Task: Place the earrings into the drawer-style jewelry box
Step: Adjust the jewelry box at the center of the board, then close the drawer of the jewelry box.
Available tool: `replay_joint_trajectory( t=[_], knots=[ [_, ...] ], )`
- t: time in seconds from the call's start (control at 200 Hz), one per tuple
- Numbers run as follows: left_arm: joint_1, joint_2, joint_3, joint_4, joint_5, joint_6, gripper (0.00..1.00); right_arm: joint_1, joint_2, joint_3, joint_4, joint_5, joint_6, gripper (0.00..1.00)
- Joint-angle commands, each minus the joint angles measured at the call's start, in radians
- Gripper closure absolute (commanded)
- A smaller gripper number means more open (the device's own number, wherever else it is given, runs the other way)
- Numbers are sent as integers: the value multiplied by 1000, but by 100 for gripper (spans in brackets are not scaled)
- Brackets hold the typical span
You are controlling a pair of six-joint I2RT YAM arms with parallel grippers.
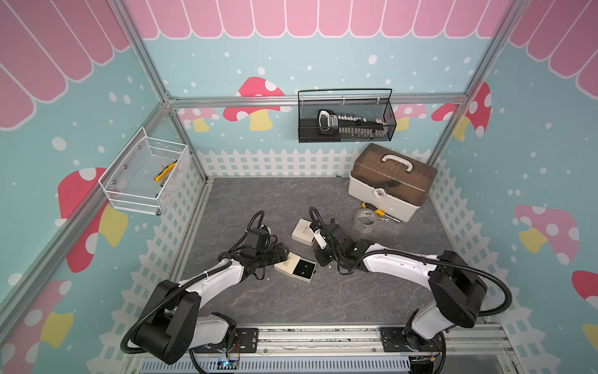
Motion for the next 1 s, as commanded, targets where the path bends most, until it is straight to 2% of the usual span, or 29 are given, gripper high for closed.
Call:
replay_joint_trajectory(
  t=[0.0,0.175,0.485,0.66,0.84,0.996],
  knots=[
    [2,22,24,52,65,25,18,1,-46,-58,-127,15,96,94],
    [-24,42,10,68,124,29,24,27,-68,-105,-87,-101,161,100],
    [-103,-55,-82,66,132,-34,29,29,-28,-146,-31,-153,211,100],
    [-107,-103,-100,21,95,-31,28,29,5,-144,-25,-136,213,100],
    [-109,-87,-99,44,128,-31,28,29,41,-125,-22,-140,204,100],
    [-130,-77,-111,94,162,-42,31,31,58,-119,46,-193,201,100]
  ],
)
